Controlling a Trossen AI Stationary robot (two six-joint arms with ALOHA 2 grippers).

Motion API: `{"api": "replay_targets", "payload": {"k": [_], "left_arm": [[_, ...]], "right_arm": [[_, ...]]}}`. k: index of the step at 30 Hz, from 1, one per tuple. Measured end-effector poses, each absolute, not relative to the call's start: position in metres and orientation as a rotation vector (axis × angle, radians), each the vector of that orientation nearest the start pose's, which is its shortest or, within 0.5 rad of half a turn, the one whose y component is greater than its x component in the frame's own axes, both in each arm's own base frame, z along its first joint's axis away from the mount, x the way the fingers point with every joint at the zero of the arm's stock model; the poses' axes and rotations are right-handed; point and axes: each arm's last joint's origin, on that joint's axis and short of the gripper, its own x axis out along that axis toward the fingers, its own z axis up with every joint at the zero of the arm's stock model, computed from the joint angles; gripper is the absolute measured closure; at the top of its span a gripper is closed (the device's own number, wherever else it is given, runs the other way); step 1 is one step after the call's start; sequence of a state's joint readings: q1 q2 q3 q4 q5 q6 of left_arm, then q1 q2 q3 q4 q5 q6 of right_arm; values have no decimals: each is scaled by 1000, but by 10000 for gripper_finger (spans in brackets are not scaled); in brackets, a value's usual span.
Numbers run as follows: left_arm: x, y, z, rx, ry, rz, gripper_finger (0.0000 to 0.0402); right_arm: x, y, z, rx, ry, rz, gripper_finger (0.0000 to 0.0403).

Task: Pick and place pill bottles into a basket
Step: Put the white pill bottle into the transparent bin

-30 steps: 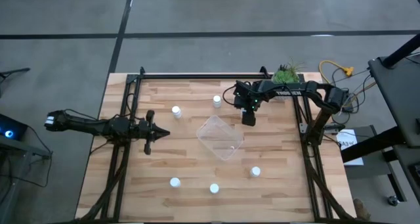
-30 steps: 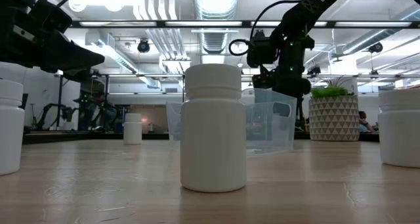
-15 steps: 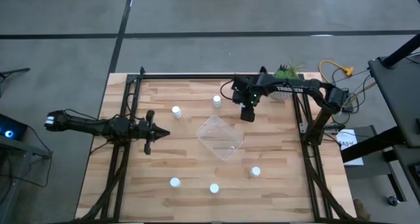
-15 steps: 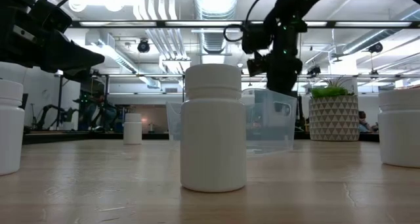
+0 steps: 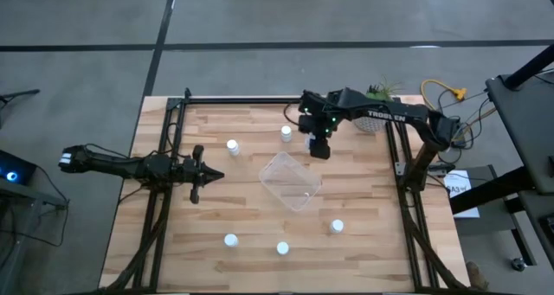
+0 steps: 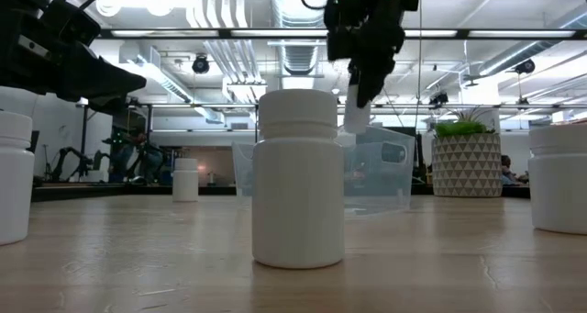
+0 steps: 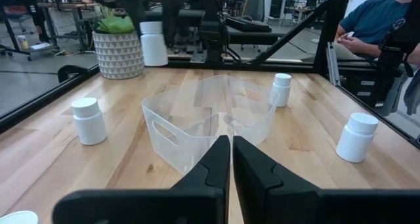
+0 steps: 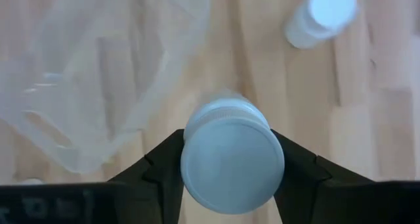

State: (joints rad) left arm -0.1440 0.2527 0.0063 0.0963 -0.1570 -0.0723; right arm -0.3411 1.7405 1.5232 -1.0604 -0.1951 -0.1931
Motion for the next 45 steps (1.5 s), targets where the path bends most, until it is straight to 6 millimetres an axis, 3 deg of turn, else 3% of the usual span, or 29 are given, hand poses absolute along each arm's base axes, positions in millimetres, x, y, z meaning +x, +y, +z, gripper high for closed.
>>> {"api": "replay_targets", "payload": {"k": [11,22,32,45], "left_arm": [[111,-12,154,-50,148,18,402],[111,-12,154,-50,148,18,402],[111,-12,154,-50,148,19,402],[111,-12,153,-50,148,18,402]], "right_arm": [[342,-56,284,111,1229,100,240],[348,-19,283,96,1220,151,240],[350,-1,277,89,1224,174,240],[348,1,259,81,1243,177,240]]}}
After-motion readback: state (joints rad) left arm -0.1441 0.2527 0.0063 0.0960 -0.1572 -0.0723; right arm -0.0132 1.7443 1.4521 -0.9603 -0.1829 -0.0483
